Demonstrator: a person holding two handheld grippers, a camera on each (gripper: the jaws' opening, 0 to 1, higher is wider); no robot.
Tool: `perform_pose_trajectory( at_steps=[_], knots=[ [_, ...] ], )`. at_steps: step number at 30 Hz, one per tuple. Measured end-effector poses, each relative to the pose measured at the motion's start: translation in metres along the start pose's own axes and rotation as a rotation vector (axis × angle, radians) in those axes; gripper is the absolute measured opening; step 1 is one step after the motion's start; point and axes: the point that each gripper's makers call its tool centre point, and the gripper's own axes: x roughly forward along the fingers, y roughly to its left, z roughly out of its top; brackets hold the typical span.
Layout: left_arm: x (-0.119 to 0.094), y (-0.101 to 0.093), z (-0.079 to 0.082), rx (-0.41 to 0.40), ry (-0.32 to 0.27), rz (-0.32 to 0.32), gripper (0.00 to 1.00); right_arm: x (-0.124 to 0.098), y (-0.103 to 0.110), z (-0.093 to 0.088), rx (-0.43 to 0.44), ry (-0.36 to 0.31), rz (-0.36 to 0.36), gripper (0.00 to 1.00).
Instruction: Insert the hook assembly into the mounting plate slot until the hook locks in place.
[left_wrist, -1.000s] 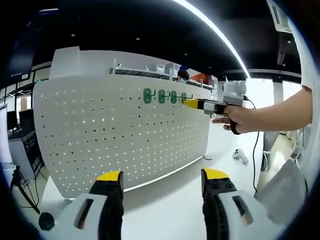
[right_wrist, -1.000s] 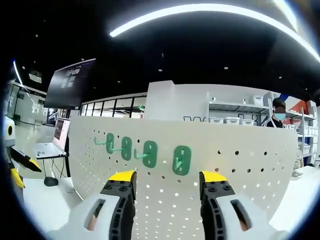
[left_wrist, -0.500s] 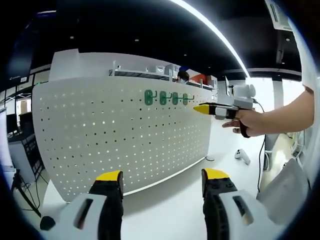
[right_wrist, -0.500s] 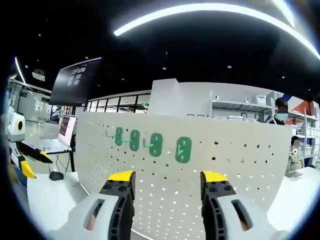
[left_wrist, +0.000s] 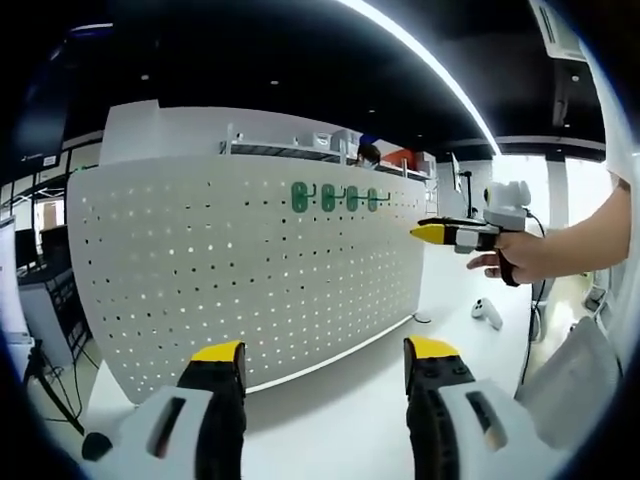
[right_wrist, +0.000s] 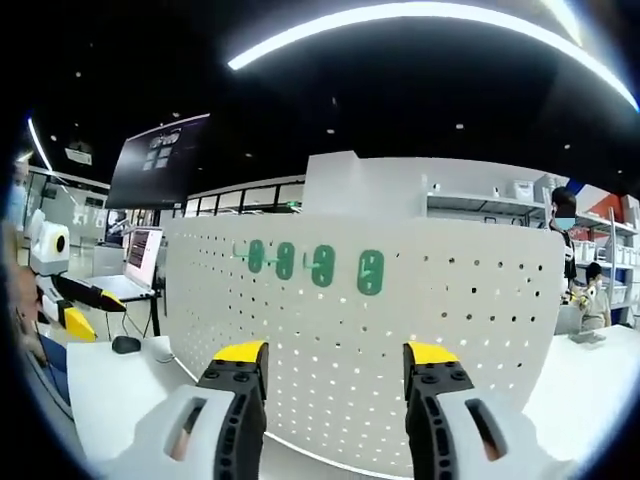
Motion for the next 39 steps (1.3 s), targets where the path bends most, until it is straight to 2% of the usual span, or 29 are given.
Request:
perform_pose_trajectory(
  at_steps=[10, 22, 39],
  knots=[
    [-0.001, 0.002, -0.004, 0.004, 0.004, 0.01, 0.68, -0.011, 0.009, -0.005, 0.027, -0.006, 0.028, 0.55],
    [-0.002, 0.005, -0.007, 0.014, 0.009, 0.013, 0.69, -0.029, 0.02, -0.011, 0.053, -0.004, 0.075, 0.65],
    [-0.01, 0.004, -0.014, -0.003, 0.008, 0.02, 0.71, -0.052, 0.023, -0.023, 0.078, 0.019, 0.073, 0.67]
  ],
)
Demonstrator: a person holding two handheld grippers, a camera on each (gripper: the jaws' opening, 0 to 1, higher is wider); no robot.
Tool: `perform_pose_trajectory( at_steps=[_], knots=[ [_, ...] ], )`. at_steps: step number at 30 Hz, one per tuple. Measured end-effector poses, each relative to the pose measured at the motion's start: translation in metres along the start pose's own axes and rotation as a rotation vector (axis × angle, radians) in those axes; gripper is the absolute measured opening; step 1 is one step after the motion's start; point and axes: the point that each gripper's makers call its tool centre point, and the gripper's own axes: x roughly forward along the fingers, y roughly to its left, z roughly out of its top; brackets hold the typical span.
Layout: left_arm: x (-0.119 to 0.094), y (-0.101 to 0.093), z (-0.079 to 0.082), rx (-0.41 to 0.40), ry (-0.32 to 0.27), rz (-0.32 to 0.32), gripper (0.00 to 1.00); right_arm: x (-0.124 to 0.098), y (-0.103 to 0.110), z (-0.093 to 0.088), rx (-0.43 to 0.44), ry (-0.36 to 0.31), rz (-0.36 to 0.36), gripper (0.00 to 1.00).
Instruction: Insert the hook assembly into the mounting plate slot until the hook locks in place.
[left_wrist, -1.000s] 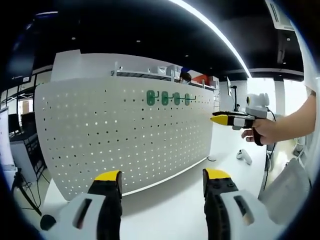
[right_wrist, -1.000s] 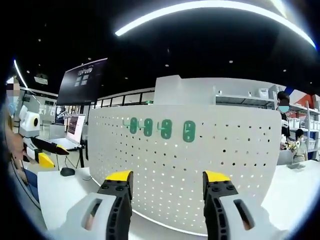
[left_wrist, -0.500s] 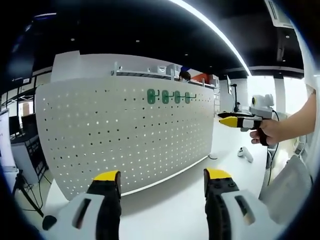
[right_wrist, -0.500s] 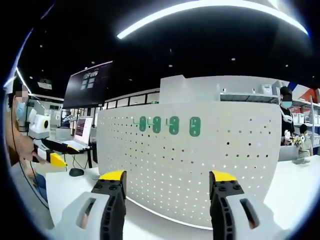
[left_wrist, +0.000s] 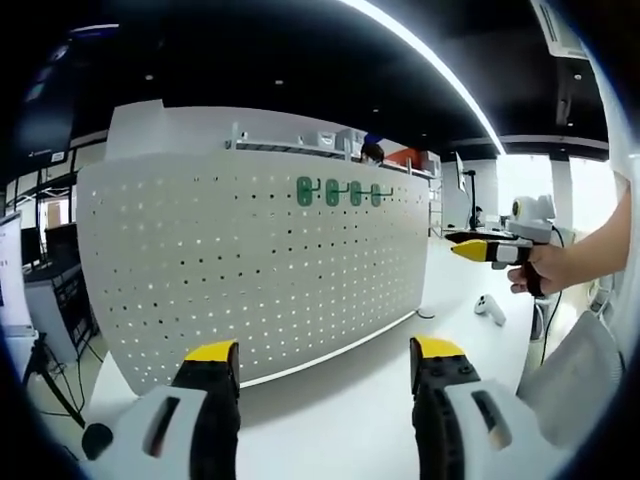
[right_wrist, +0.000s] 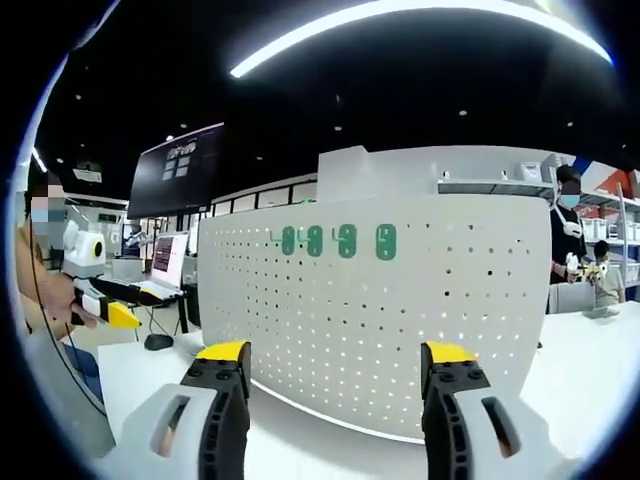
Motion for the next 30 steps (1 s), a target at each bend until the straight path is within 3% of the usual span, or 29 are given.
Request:
perform_pose_trajectory(
  at_steps=[30],
  knots=[
    [-0.026, 0.006, -0.014, -0.02, 0.0, 0.026, 0.8, -0.043, 0.009, -0.027, 0.035, 0.054, 0.002, 0.69]
  ],
)
